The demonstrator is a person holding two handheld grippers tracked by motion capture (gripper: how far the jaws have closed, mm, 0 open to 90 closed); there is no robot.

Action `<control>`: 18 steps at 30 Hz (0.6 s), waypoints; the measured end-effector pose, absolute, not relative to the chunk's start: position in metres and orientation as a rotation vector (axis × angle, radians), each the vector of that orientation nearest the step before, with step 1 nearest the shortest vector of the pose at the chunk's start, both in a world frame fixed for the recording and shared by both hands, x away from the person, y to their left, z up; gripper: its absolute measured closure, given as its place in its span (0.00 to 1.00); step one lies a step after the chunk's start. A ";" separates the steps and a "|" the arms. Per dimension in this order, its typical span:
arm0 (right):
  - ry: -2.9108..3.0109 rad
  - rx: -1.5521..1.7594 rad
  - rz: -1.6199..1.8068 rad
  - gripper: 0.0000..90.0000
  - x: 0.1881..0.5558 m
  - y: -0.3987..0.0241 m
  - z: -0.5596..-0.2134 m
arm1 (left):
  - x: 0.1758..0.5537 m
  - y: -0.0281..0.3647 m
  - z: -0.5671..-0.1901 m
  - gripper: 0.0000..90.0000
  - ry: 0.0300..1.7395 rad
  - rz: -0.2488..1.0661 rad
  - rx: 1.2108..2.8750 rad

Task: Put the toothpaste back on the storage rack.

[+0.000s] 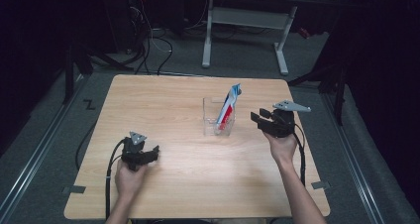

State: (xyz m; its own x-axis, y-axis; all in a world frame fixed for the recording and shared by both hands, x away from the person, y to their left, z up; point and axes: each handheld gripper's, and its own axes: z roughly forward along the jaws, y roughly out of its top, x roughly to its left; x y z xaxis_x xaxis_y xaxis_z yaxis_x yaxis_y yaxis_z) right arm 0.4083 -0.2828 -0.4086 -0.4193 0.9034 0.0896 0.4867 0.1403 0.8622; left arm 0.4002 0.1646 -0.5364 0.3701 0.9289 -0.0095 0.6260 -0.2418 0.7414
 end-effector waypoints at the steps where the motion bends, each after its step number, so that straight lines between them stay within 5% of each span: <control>1: 1.967 1.329 1.212 0.62 0.408 -0.283 -0.409 | 0.400 0.165 -0.536 0.31 1.341 0.583 1.968; 18: 1.946 1.370 1.203 0.62 0.393 -0.300 -0.419 | 0.400 0.165 -0.536 0.31 1.341 0.583 1.970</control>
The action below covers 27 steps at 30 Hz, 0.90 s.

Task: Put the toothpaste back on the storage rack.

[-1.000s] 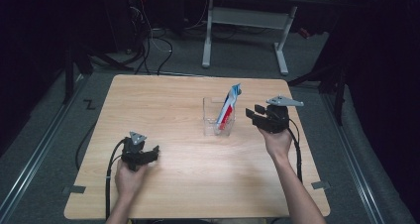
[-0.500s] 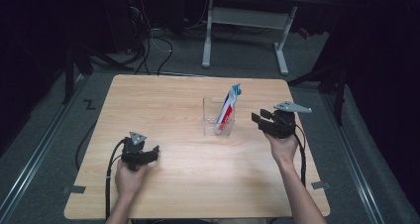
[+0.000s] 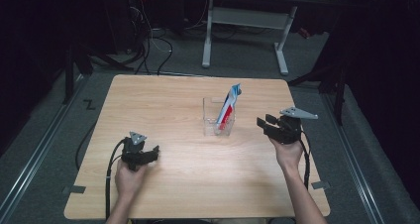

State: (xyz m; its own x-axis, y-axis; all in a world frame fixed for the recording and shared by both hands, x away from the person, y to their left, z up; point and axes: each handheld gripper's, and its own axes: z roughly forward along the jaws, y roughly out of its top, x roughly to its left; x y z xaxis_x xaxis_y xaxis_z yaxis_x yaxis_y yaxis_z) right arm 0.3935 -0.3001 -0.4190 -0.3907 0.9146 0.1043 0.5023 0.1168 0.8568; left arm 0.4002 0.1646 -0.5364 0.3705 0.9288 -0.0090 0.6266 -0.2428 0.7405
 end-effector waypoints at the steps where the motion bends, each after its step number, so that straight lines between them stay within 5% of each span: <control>1: 1.946 1.376 1.201 0.62 0.393 -0.301 -0.420 | 0.400 0.165 -0.536 0.31 1.341 0.584 1.969; 27: 1.932 1.428 1.205 0.62 0.377 -0.314 -0.436 | 0.400 0.165 -0.536 0.31 1.341 0.584 1.970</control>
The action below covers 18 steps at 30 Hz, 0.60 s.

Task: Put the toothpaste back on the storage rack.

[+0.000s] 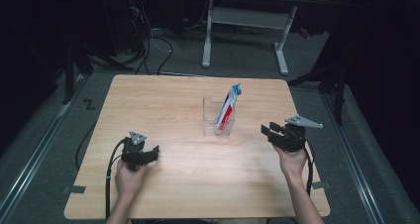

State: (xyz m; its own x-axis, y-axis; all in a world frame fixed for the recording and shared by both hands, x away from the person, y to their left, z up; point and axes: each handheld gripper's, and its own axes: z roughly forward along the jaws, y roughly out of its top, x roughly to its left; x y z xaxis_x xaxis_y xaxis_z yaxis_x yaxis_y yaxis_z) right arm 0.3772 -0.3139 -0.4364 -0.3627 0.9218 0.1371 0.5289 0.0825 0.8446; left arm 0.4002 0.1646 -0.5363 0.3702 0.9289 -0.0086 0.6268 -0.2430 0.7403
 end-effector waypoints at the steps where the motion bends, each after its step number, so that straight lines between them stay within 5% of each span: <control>1: 1.930 1.430 1.207 0.62 0.377 -0.314 -0.437 | 0.400 0.165 -0.536 0.31 1.341 0.584 1.970; 18: 1.920 1.468 1.195 0.62 0.368 -0.324 -0.451 | 0.400 0.165 -0.536 0.31 1.341 0.583 1.970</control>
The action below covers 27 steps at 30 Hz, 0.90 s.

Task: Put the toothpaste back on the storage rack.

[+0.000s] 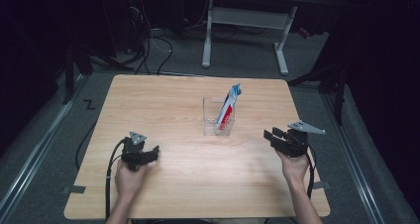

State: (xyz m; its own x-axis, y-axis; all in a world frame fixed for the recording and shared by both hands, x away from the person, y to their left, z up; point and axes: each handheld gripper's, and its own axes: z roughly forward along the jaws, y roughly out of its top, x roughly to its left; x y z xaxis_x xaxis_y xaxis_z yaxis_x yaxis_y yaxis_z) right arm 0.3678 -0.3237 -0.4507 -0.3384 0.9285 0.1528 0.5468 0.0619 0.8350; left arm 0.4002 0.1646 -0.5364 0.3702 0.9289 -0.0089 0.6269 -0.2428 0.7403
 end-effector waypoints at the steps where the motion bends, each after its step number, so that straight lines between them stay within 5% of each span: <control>1: 1.920 1.474 1.196 0.62 0.367 -0.324 -0.452 | 0.400 0.165 -0.536 0.31 1.341 0.583 1.969; 27: 1.935 1.520 1.173 0.62 0.362 -0.324 -0.473 | 0.400 0.165 -0.536 0.31 1.341 0.583 1.970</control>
State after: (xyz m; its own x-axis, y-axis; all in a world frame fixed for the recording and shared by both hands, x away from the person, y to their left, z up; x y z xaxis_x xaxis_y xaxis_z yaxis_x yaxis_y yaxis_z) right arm 0.3621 -0.3235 -0.4728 -0.3195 0.9317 0.1726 0.5844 0.0503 0.8099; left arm 0.4002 0.1646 -0.5363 0.3701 0.9289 -0.0089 0.6269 -0.2427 0.7403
